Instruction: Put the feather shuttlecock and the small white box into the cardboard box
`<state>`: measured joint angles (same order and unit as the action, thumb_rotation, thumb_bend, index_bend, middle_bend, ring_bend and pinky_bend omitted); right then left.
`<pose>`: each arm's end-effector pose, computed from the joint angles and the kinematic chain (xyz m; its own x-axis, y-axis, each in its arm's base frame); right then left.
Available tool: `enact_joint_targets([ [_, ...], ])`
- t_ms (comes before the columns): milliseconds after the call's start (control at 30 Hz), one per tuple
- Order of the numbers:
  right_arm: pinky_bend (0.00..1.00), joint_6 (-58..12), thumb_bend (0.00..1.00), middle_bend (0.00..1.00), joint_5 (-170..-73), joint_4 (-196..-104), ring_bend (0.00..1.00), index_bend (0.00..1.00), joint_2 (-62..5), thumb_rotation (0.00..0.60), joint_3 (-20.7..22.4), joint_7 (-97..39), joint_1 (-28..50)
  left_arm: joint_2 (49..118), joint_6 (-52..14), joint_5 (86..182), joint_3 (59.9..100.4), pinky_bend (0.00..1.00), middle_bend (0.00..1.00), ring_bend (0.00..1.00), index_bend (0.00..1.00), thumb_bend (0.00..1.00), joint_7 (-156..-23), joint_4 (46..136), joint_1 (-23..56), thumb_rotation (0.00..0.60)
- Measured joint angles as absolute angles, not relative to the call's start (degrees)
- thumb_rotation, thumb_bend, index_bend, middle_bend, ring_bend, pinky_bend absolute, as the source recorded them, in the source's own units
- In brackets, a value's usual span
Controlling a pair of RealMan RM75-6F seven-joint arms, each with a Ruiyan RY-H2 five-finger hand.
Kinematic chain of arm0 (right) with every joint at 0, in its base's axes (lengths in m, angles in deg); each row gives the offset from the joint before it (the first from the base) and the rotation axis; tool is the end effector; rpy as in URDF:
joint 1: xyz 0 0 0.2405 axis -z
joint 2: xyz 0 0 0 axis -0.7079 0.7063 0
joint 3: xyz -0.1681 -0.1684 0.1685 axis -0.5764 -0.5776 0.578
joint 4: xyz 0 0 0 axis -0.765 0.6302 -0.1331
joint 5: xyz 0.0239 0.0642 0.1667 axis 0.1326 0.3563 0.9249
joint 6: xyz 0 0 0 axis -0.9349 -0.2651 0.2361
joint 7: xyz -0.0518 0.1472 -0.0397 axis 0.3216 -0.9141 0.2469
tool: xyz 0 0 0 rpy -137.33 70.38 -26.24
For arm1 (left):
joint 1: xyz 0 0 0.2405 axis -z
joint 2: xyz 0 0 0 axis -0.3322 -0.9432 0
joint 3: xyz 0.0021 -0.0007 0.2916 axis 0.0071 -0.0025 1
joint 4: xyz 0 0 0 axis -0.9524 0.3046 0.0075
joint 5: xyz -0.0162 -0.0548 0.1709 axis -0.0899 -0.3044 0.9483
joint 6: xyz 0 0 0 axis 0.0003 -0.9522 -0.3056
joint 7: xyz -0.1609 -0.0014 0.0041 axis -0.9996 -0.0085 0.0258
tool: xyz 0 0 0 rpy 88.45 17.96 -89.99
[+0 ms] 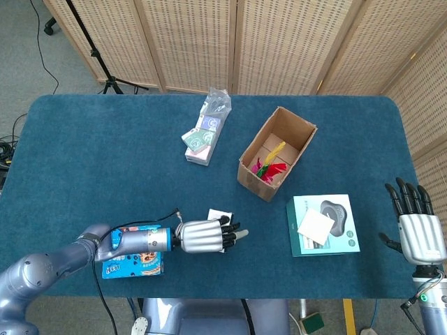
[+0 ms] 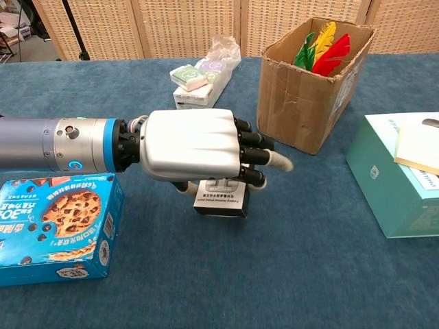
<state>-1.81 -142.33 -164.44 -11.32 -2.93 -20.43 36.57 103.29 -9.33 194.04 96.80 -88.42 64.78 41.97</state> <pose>-0.3266 -0.2309 0.2082 0.5160 0.0893 0.8519 -0.8549 -0.0085 0.5187 -0.0698 0.3346 -0.0749 0.5771 -0.4163 0.7026 -0.1949 -0.9057 -0.3765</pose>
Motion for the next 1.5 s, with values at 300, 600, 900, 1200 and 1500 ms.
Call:
enact_joint_targets([
  [300, 0.00, -2.3, 0.00, 0.00, -142.3, -164.5, 0.00, 0.00, -11.4, 0.600, -3.0, -20.1, 36.5, 108.0, 5.1, 196.3, 98.1, 0.21, 0.00, 0.00, 0.00, 0.00, -96.4, 51.3, 42.2, 0.600],
  [600, 0.00, -2.2, 0.00, 0.00, -142.7, -164.8, 0.00, 0.00, -11.2, 0.600, -3.1, -20.0, 36.7, 103.8, 10.8, 190.4, 96.7, 0.21, 0.00, 0.00, 0.00, 0.00, -100.2, 49.9, 38.1, 0.600],
  [900, 0.00, -2.2, 0.00, 0.00, -143.7, -165.1, 0.00, 0.00, -11.4, 0.600, -3.6, -18.9, 36.7, 92.7, 13.4, 181.6, 94.6, 0.13, 0.00, 0.00, 0.00, 0.00, -103.9, 55.1, 29.7, 0.600],
  [1200, 0.00, -2.9, 0.00, 0.00, -149.7, -163.6, 0.00, 0.00, -10.7, 0.600, -5.3, -22.2, 35.3, 77.7, 3.5, 166.5, 92.9, 0.07, 0.00, 0.00, 0.00, 0.00, -101.5, 82.3, 20.9, 0.600],
  [1500, 0.00, -3.2, 0.00, 0.00, -167.4, -159.3, 0.00, 0.00, -9.5, 0.600, -7.7, -22.5, 28.4, 64.6, 2.5, 145.6, 91.4, 0.01, 0.00, 0.00, 0.00, 0.00, -94.6, 107.5, 3.7, 0.600],
])
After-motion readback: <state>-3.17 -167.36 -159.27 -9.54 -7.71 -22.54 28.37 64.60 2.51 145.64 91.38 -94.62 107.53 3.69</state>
